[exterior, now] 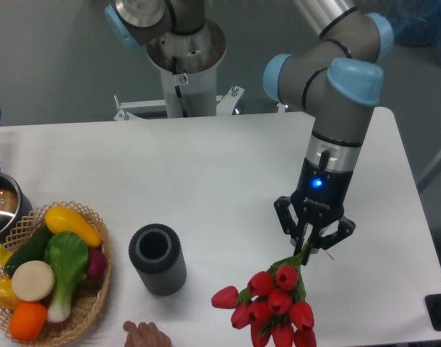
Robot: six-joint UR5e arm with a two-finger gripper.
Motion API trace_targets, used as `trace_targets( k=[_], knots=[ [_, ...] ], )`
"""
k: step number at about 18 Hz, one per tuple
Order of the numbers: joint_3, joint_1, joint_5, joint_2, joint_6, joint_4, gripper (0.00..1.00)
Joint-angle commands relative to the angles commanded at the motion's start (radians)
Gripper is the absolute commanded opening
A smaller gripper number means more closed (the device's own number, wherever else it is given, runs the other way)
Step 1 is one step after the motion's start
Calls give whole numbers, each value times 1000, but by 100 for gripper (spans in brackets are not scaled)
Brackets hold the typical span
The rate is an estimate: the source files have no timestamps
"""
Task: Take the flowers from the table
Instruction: 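Lift the gripped tulip bunch up off the table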
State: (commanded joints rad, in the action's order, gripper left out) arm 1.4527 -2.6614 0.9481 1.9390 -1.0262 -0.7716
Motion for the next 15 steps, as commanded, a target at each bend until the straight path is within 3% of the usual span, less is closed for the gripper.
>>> trace_targets(
  k=[7,15],
  knots=[
    [-12,-80,-150,-11,40,0,21],
    [-12,-98,-180,-34,41,0,21]
  ],
)
